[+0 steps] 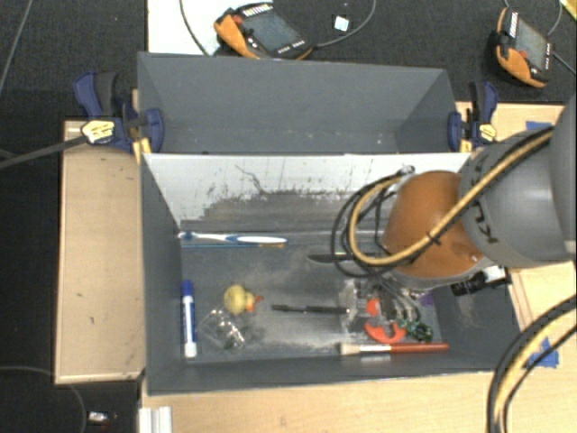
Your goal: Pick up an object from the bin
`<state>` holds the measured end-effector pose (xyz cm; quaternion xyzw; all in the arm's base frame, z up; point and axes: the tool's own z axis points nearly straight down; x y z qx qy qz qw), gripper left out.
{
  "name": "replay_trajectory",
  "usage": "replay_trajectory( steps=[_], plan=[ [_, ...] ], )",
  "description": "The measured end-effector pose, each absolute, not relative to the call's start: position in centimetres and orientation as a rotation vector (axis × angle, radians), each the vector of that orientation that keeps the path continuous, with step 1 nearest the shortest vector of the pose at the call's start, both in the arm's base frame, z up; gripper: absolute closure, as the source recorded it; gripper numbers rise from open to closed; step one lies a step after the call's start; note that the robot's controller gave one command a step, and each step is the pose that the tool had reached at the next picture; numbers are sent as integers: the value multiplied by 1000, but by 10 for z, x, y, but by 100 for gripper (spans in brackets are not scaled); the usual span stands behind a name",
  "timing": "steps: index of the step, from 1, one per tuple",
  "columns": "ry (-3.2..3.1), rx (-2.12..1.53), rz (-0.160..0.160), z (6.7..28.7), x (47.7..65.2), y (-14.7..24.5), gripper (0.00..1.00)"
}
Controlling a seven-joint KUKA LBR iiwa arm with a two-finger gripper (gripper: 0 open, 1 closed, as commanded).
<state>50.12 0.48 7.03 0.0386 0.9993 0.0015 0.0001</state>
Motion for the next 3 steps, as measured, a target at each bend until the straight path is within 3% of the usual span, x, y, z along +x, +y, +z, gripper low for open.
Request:
replay_trajectory(
  steps=[2, 3],
  plan=[
    [3134, 128, 6, 87, 502, 5, 100],
    [3135, 130, 6, 108, 502, 5, 100]
  ],
)
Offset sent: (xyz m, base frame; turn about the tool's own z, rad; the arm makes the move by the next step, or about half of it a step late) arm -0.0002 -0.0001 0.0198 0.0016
